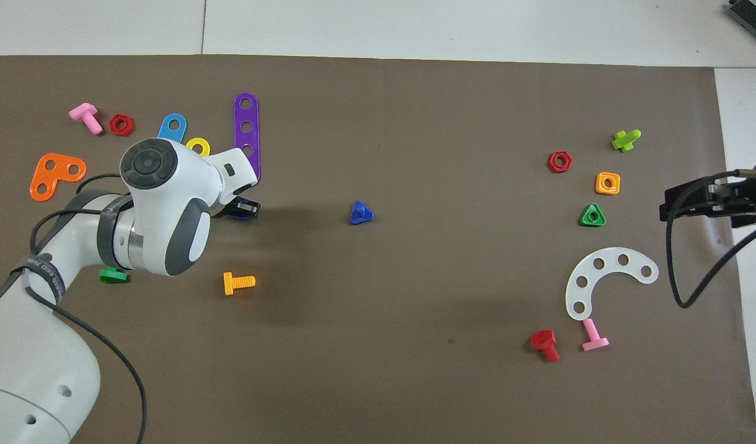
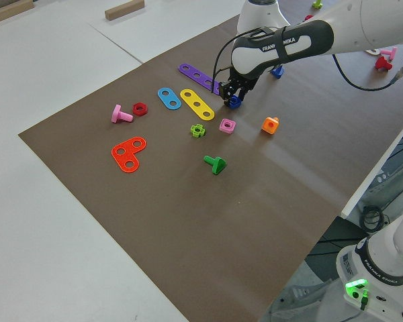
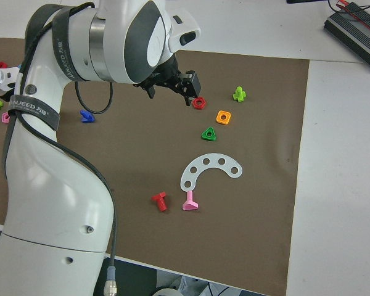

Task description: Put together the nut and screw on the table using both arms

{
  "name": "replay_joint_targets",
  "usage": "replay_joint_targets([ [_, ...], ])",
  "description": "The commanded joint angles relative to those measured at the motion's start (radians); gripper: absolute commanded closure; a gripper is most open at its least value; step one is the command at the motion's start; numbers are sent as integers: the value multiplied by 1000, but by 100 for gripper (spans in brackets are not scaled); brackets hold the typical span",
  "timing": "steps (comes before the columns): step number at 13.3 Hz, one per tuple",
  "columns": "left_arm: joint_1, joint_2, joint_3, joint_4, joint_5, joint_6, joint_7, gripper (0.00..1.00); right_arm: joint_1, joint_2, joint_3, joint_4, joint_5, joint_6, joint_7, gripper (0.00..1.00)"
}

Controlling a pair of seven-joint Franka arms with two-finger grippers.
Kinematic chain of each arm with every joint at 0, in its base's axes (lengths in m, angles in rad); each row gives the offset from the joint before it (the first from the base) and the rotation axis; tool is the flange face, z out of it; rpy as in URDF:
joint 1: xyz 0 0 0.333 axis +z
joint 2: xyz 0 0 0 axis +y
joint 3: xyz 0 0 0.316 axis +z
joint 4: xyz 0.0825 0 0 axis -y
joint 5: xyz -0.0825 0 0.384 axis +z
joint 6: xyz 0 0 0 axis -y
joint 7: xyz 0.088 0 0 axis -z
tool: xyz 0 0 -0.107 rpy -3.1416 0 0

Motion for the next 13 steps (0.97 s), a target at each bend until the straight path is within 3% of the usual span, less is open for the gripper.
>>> replay_joint_targets([
  [1, 0, -15, 6, -29, 6, 20, 16, 49, -17, -10, 11, -39, 10, 59, -16, 0],
  [9, 1, -14, 6, -15, 0, 6, 27, 74, -19, -27, 11, -66, 10, 65, 34, 0],
  [11, -8, -9, 6, 35, -44, -41, 12, 80, -20, -25, 11, -64, 10, 67, 31, 0],
  [13, -32, 18, 9, 147, -87, -165, -81, 82, -20, -25, 11, -64, 10, 67, 31, 0],
])
